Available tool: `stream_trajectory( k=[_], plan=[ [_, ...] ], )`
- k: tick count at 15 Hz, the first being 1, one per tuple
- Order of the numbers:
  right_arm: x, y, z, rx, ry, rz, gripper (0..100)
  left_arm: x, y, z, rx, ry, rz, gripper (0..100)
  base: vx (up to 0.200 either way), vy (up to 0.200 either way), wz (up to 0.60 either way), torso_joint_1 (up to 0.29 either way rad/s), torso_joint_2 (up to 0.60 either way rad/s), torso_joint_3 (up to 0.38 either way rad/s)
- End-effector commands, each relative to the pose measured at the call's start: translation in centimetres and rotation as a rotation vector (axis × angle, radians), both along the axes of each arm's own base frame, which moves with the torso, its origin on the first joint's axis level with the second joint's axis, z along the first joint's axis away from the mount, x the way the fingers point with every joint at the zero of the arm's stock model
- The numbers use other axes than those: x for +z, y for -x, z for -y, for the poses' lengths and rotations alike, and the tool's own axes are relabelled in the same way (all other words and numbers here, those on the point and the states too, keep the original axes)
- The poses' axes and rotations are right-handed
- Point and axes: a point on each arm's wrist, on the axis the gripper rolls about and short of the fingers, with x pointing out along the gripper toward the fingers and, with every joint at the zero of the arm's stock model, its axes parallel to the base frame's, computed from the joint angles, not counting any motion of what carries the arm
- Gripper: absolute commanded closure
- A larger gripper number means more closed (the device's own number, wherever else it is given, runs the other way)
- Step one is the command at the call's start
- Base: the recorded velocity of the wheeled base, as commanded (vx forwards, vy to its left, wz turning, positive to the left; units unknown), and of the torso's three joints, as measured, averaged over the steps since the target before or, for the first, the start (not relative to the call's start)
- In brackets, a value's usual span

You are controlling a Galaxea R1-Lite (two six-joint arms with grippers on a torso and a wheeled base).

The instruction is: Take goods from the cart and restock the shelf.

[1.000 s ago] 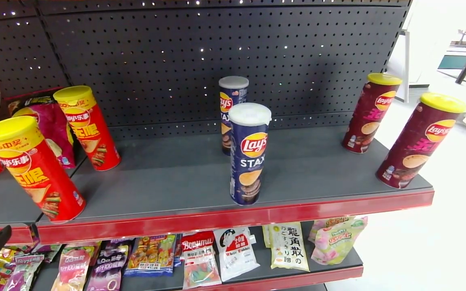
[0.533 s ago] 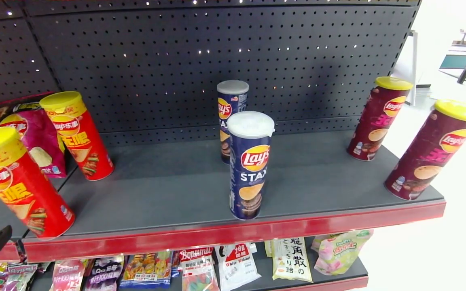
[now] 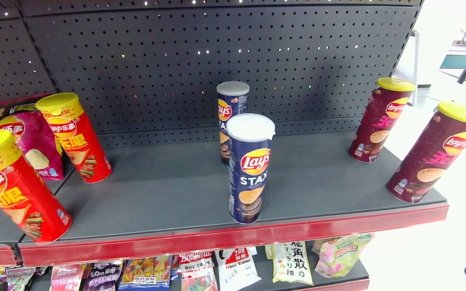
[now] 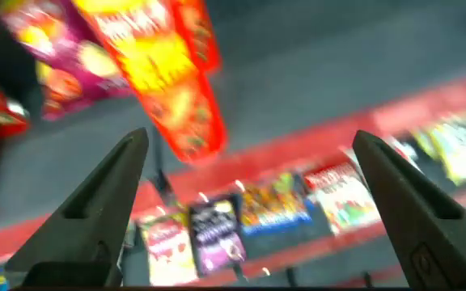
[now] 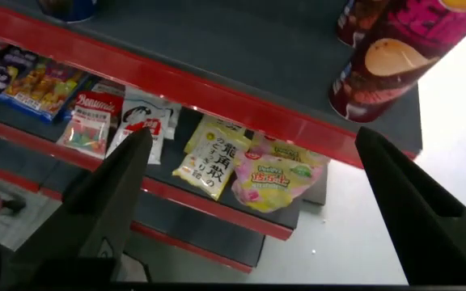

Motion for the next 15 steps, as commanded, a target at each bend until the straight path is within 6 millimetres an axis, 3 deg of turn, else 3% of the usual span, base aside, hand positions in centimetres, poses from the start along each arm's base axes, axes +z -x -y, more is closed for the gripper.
stream_trajectory(
  k=[1, 3, 5, 6, 9, 11, 13, 15],
  plan=[
    [1.5, -3.9, -0.6, 0.077, 0.015, -0.044, 0, -2.6, 3.6, -0.1, -0.080, 0.025, 0.046, 0, 0.000, 0.000, 0.00, 0.000, 0.00, 0.000],
    [1.8, -6.9, -1.5, 0.134, 0.015, -0.030, 0, -5.1, 3.9, -0.1, -0.099, 0.031, 0.031, 0, 0.000, 0.000, 0.00, 0.000, 0.00, 0.000],
    [2.0, -9.0, -2.8, 0.207, 0.015, -0.042, 0, -5.5, 3.3, -0.1, -0.070, 0.032, 0.063, 0, 0.000, 0.000, 0.00, 0.000, 0.00, 0.000],
    [2.3, -9.9, -3.5, 0.240, 0.002, -0.061, 0, -6.7, 2.8, -0.1, -0.058, 0.070, 0.025, 0, 0.000, 0.000, 0.00, 0.000, 0.00, 0.000],
    [3.2, -11.3, -5.6, 0.318, -0.060, -0.102, 0, -9.0, 1.5, -0.5, 0.161, 0.108, 0.089, 0, 0.000, 0.000, 0.00, 0.000, 0.00, 0.000],
    [3.1, -12.3, -6.2, 0.325, -0.064, -0.122, 0, -8.9, 1.4, -0.5, 0.176, 0.143, 0.108, 0, 0.000, 0.000, 0.00, 0.000, 0.00, 0.000],
    [2.2, -13.4, -6.7, 0.327, -0.057, -0.142, 0, -9.0, 1.4, -0.1, 0.027, 0.165, 0.098, 0, 0.000, 0.000, 0.00, 0.000, 0.00, 0.000],
    [1.7, -14.3, -7.0, 0.327, -0.046, -0.167, 0, -9.4, 1.4, -0.1, -0.008, 0.158, 0.067, 0, 0.000, 0.000, 0.00, 0.000, 0.00, 0.000]
  ],
)
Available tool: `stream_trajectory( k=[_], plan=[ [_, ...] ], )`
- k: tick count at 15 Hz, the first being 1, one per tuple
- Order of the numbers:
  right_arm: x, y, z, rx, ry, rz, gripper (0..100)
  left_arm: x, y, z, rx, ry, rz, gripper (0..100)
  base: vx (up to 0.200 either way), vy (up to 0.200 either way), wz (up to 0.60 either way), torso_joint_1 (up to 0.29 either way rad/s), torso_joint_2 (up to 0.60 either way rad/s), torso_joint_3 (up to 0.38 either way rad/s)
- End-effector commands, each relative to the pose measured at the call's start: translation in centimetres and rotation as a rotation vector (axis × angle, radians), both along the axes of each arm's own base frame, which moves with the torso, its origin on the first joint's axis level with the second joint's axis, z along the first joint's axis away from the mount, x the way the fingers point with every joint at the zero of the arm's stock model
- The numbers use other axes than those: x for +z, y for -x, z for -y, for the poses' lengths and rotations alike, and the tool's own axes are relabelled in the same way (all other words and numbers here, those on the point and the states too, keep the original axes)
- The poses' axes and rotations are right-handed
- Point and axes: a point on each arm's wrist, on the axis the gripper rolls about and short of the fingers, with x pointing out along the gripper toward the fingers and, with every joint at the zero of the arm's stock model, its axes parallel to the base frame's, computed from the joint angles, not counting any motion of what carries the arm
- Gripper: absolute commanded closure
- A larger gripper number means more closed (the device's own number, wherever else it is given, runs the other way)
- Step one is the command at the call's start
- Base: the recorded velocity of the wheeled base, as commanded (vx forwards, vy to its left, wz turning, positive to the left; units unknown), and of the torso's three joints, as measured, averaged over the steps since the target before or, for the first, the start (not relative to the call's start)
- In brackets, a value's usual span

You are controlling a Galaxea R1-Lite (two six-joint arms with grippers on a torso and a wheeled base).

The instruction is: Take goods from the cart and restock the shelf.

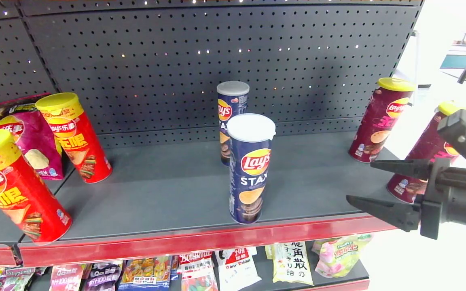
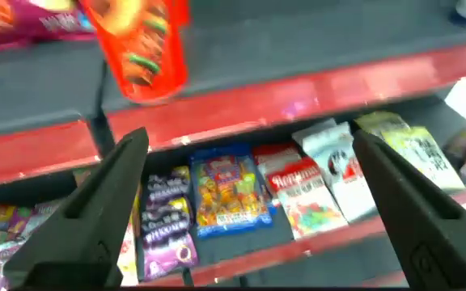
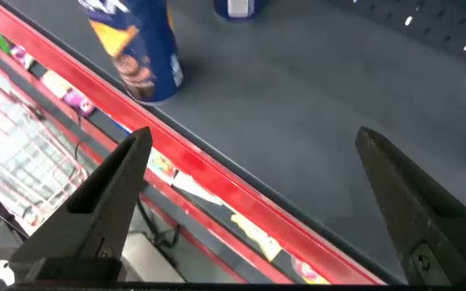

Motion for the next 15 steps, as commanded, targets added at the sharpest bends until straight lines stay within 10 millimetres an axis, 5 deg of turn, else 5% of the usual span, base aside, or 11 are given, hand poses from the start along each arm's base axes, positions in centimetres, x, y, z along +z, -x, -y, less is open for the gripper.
stream_trajectory(
  k=[1, 15],
  plan=[
    [-1.1, -1.4, -0.6, 0.003, 0.024, -0.051, 0, -0.1, 0.0, 0.0, 0.001, 0.002, -0.009, 0, 0.000, 0.000, 0.00, 0.000, 0.00, 0.000],
    [-3.4, -6.4, -3.5, -0.007, 0.100, -0.151, 0, -0.2, 0.0, -0.1, 0.055, 0.055, -0.017, 0, 0.000, 0.000, 0.00, 0.000, 0.00, 0.000]
  ],
)
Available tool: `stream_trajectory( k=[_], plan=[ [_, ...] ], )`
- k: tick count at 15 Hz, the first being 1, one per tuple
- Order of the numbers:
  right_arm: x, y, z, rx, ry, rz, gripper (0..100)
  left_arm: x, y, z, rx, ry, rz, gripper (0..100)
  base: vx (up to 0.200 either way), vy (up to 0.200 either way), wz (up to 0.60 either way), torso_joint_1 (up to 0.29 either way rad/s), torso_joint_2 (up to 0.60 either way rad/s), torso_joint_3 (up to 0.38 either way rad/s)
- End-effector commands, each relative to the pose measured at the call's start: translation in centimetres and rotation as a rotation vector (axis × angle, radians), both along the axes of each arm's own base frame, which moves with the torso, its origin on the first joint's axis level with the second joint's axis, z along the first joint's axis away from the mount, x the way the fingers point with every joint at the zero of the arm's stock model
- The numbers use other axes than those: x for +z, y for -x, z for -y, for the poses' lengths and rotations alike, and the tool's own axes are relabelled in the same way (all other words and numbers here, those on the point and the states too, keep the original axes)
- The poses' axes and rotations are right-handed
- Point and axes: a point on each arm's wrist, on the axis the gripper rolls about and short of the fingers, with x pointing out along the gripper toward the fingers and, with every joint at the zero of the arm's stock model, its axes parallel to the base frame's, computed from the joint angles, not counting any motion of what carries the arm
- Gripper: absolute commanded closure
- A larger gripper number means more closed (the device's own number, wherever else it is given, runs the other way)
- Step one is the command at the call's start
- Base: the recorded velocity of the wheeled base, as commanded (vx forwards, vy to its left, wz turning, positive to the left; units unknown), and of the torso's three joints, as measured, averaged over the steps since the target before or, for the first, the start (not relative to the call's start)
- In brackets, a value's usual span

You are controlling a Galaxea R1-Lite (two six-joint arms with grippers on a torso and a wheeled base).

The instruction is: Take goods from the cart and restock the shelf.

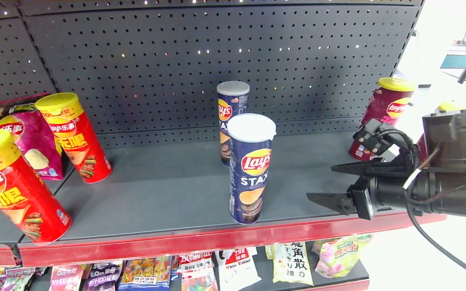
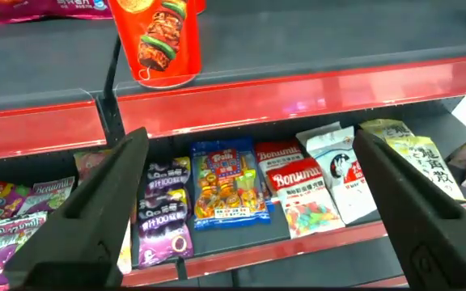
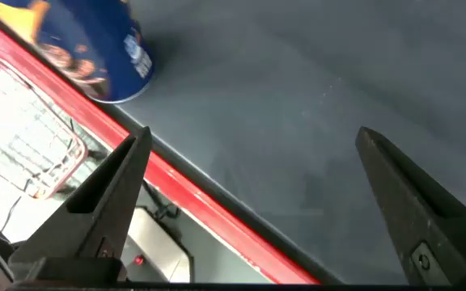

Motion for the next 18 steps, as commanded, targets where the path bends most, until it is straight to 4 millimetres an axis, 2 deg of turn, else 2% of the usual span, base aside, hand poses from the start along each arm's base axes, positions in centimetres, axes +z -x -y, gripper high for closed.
stream_trajectory(
  k=[1, 8, 12, 13, 14, 18],
  plan=[
    [-0.7, -0.5, -0.3, 0.001, 0.013, -0.025, 0, 0.0, 0.0, 0.0, 0.000, -0.001, -0.002, 0, 0.000, 0.000, 0.00, 0.000, 0.00, 0.000],
    [-1.5, -2.9, -1.3, -0.024, 0.051, -0.037, 0, 0.0, 0.0, 0.0, 0.000, -0.001, -0.002, 0, 0.000, 0.000, 0.00, 0.000, 0.00, 0.000],
    [-1.9, -3.1, -3.4, 0.009, 0.069, -0.037, 0, 0.0, 0.0, 0.0, 0.000, -0.001, -0.002, 0, 0.000, 0.000, 0.00, 0.000, 0.00, 0.000],
    [-1.9, -3.1, -3.4, 0.009, 0.069, -0.037, 0, 0.0, 0.0, 0.0, 0.000, -0.001, -0.002, 0, 0.000, 0.000, 0.00, 0.000, 0.00, 0.000],
    [-2.2, -3.0, -4.3, 0.029, 0.078, -0.044, 0, 0.0, 0.0, 0.0, 0.000, -0.001, -0.002, 0, 0.000, 0.000, 0.00, 0.000, 0.00, 0.000],
    [-3.0, -3.6, -4.8, 0.010, 0.108, -0.059, 0, 0.0, 0.0, 0.0, 0.000, -0.001, -0.002, 0, 0.000, 0.000, 0.00, 0.000, 0.00, 0.000]
  ],
)
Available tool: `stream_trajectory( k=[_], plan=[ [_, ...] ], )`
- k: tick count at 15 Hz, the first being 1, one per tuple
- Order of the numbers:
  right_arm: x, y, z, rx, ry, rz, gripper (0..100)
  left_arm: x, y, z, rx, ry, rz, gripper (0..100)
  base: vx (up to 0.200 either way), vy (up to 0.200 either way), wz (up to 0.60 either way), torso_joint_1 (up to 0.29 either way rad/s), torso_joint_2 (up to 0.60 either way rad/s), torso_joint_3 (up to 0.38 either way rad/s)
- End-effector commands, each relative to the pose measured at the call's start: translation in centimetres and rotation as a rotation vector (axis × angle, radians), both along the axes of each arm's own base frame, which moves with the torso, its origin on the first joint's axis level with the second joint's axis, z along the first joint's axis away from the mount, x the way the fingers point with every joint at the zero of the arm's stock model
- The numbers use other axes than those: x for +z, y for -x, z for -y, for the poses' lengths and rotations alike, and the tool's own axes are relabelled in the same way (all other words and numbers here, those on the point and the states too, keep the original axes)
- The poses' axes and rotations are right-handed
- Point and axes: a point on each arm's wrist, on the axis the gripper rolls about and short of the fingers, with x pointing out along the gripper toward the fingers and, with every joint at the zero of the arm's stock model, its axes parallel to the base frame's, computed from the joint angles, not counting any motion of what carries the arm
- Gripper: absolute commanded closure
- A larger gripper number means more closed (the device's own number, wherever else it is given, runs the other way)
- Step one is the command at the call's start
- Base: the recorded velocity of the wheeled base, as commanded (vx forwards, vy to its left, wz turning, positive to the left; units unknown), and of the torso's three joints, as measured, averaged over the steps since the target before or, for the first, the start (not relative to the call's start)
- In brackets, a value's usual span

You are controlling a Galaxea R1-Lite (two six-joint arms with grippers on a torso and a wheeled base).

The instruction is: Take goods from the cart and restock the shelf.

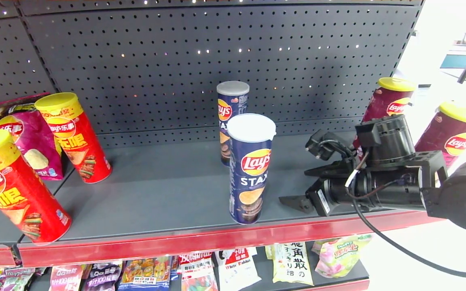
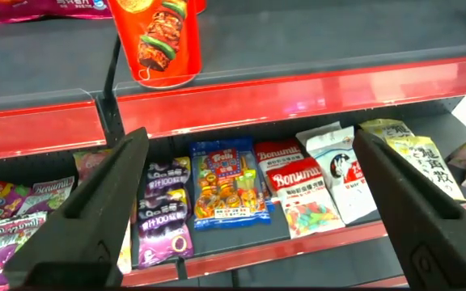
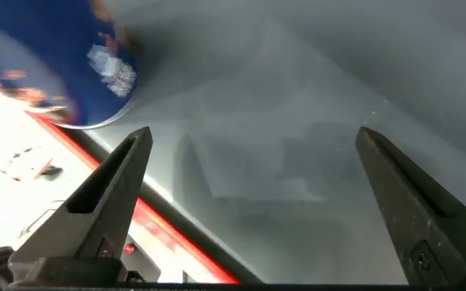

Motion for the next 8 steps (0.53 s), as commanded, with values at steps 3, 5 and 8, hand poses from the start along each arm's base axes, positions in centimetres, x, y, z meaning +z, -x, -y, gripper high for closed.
stream_trajectory(
  k=[3, 5, 8],
  plan=[
    [-1.1, -0.9, -0.6, -0.001, 0.020, -0.027, 0, 0.0, 0.0, 0.0, -0.001, 0.000, -0.002, 0, 0.000, 0.000, 0.00, 0.000, 0.00, 0.000],
    [-0.9, -1.5, -1.0, -0.004, 0.013, -0.017, 0, 0.0, 0.0, 0.0, -0.001, 0.000, -0.002, 0, 0.000, 0.000, 0.00, 0.000, 0.00, 0.000],
    [-1.1, -1.9, -1.5, 0.005, 0.017, -0.020, 0, 0.0, 0.0, 0.0, 0.000, 0.000, -0.002, 0, 0.000, 0.000, 0.00, 0.000, 0.00, 0.000]
  ],
)
